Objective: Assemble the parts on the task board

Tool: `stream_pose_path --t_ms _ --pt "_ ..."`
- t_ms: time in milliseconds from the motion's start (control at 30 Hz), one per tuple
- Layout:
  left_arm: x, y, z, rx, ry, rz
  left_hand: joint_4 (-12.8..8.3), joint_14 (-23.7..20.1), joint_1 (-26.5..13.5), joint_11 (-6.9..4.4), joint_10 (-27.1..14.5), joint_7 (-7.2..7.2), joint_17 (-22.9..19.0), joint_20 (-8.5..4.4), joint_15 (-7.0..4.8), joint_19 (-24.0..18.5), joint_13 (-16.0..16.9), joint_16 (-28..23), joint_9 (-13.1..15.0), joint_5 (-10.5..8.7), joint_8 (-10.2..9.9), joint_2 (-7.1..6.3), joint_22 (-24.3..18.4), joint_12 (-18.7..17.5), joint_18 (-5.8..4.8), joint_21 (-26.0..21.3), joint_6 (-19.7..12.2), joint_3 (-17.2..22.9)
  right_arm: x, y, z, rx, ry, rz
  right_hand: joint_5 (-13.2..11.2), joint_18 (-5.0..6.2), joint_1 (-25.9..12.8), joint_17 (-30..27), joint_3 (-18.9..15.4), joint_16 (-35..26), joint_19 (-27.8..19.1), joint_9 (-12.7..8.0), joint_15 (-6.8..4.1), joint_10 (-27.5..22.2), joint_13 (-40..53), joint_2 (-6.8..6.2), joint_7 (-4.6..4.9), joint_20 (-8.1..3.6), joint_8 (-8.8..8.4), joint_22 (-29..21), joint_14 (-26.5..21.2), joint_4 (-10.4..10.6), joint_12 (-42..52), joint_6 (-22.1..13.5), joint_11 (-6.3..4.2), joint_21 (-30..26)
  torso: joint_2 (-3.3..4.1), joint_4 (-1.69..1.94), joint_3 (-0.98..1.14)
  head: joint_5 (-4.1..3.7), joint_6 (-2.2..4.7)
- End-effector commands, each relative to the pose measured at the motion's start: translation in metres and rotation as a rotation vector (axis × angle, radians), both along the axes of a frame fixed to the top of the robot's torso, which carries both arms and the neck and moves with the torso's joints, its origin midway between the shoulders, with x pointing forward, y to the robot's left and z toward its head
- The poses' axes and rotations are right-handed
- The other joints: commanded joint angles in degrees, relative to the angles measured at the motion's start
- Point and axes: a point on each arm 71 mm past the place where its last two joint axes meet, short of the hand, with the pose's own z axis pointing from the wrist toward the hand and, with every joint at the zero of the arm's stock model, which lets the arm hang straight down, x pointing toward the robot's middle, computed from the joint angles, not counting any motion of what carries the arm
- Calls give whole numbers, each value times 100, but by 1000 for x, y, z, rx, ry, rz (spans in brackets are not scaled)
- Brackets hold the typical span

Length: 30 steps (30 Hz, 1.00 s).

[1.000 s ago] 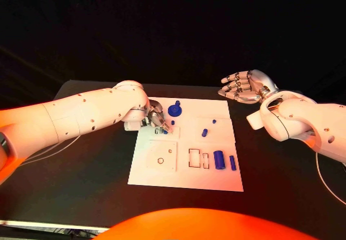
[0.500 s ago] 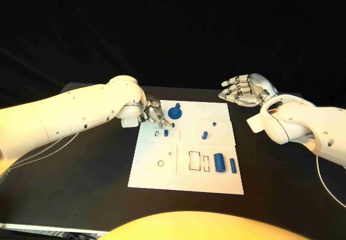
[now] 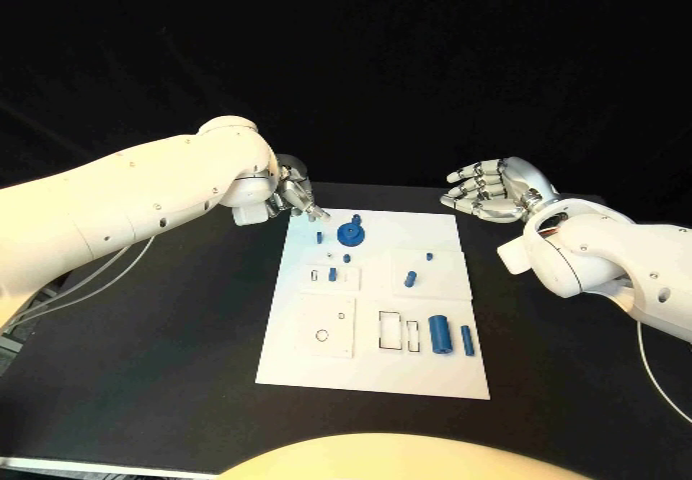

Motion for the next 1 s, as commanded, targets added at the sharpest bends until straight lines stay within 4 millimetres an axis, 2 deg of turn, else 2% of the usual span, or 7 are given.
stream_pose_path --t_ms 33,267,700,833,1000 --pt "7 0 3 12 -36 3 4 357 43 12 -38 -1 873 13 36 -24 -39 -18 -30 18 -49 3 -13 -25 34 -18 -49 -36 -1 2 1 3 -9 16 39 5 18 -5 -34 -36 -26 -5 -5 -2 -9 56 503 5 -24 -7 -48 2 -35 -19 26 -29 8 0 -12 14 19" --pt "18 4 -7 49 -10 30 9 354 78 21 -16 5 867 30 49 -18 -20 -20 -65 21 -79 52 -4 5 34 -17 -9 -35 -2 3 1 6 -10 21 45 4 27 -16 -44 -40 -29 -8 -4 3 -8 63 501 5 -20 -15 -48 0 -35 -11 25 -27 21 -6 -15 31 22" --pt "25 3 -33 50 66 58 28 360 -182 0 40 -28 877 35 37 5 3 -7 -133 -14 -104 137 26 87 32 -6 161 -210 -3 6 2 9 -11 29 55 3 38 -25 -46 -44 -41 -11 -4 5 -8 73 501 5 -19 -26 -48 -2 -37 -5 25 -25 71 -37 -47 32 40" --pt "26 1 -37 38 75 64 32 374 -385 -11 85 -44 905 28 27 43 38 13 -158 -64 -120 200 77 147 21 19 205 -342 -3 7 2 9 -11 31 55 3 38 -25 -46 -44 -41 -11 -4 5 -8 73 501 5 -19 -26 -48 -2 -37 -5 25 -25 60 -32 -45 25 29" --pt "26 1 -41 39 89 65 30 380 -438 -16 101 -50 916 25 23 58 50 21 -165 -104 -124 220 98 168 17 29 219 -389 -3 7 2 10 -11 32 62 2 43 -31 -48 -47 -49 -13 -3 5 -8 78 501 5 -18 -32 -49 -4 -38 -4 25 -25 56 -32 -38 24 25"
